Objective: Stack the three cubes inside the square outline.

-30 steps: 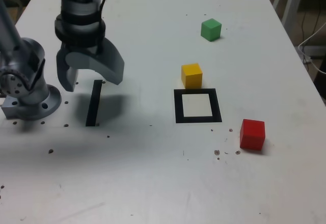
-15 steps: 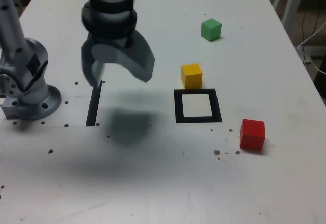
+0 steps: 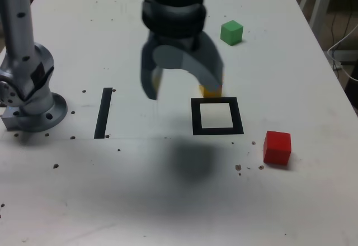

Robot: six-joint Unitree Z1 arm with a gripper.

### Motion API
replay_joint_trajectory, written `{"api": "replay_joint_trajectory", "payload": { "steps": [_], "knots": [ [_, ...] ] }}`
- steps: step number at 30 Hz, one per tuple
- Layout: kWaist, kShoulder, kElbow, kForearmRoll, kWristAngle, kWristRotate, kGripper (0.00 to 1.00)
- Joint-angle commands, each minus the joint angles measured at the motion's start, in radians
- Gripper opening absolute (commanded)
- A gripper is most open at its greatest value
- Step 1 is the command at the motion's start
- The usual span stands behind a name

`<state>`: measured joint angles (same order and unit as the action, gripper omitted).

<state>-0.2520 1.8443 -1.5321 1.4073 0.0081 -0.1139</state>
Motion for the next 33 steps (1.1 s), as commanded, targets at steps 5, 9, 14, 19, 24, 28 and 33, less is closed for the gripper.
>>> {"api": "replay_joint_trajectory", "payload": {
  "steps": [5, 9, 14, 19, 24, 28, 33],
  "knots": [
    [-0.018, 0.084, -0.146, 0.058, -0.008, -0.009, 0.99],
    [-0.032, 0.146, -0.237, 0.087, -0.011, -0.011, 0.99],
    [-0.043, 0.216, -0.328, 0.108, -0.013, -0.012, 0.99],
    [-0.045, 0.274, -0.396, 0.117, -0.016, -0.009, 0.99],
    [-0.044, 0.330, -0.457, 0.120, -0.023, -0.004, 0.99],
    [-0.042, 0.375, -0.498, 0.118, -0.038, 0.002, 0.99],
    [-0.038, 0.423, -0.555, 0.120, -0.053, 0.013, 0.99]
  ]
}}
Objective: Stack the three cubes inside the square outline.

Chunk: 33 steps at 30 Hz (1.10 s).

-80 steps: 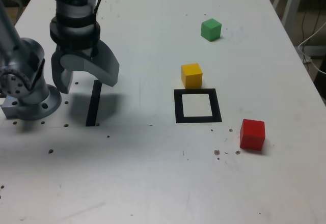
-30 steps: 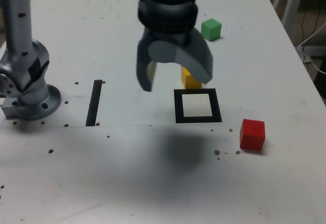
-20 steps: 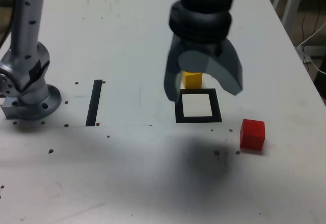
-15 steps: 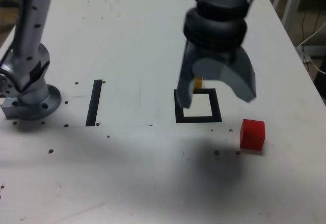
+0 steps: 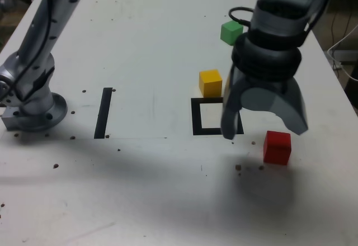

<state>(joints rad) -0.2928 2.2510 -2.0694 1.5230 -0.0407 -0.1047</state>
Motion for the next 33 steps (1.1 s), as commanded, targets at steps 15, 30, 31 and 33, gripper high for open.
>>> {"api": "replay_joint_trajectory", "payload": {
  "steps": [15, 30, 31, 33],
  "knots": [
    [0.052, 0.117, -0.112, 0.017, -0.040, 0.052, 0.98],
    [0.078, 0.200, -0.172, 0.033, -0.092, 0.099, 0.85],
    [0.078, 0.206, -0.178, 0.035, -0.094, 0.101, 0.82],
    [0.078, 0.217, -0.190, 0.040, -0.096, 0.103, 0.75]
  ]
}}
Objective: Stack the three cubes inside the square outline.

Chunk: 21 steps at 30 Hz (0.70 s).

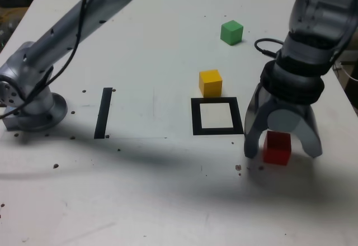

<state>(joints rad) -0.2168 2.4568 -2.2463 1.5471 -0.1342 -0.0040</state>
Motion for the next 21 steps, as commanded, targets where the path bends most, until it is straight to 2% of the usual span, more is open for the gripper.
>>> {"api": "replay_joint_trajectory", "payload": {
  "steps": [1, 12, 15, 21],
  "knots": [
    [0.002, 0.016, -0.018, 0.018, -0.003, 0.002, 0.71],
    [0.002, 0.037, -0.040, 0.024, 0.013, 0.004, 0.33],
    [0.002, 0.037, -0.042, 0.025, 0.016, 0.006, 0.29],
    [0.002, 0.034, -0.042, 0.033, 0.016, 0.006, 0.29]
  ]
}}
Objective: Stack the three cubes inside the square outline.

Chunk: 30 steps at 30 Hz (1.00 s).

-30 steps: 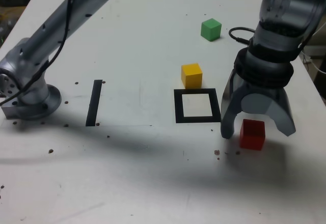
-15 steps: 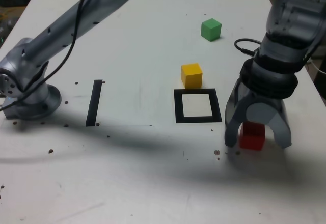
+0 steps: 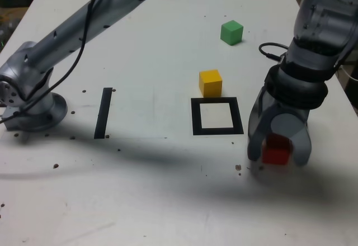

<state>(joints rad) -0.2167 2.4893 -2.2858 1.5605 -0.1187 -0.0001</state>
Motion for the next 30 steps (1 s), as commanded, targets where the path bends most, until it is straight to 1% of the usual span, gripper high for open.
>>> {"api": "replay_joint_trajectory", "payload": {
  "steps": [1, 8, 13, 23, 30],
  "knots": [
    [0.002, 0.000, -0.003, 0.022, 0.002, 0.002, 0.29],
    [0.002, -0.018, -0.001, 0.038, 0.012, 0.002, 0.29],
    [0.002, -0.060, 0.024, 0.055, 0.032, 0.002, 0.29],
    [0.034, -0.209, 0.198, 0.050, 0.052, 0.003, 0.29],
    [0.082, -0.296, 0.330, 0.015, 0.060, 0.023, 0.29]
  ]
}}
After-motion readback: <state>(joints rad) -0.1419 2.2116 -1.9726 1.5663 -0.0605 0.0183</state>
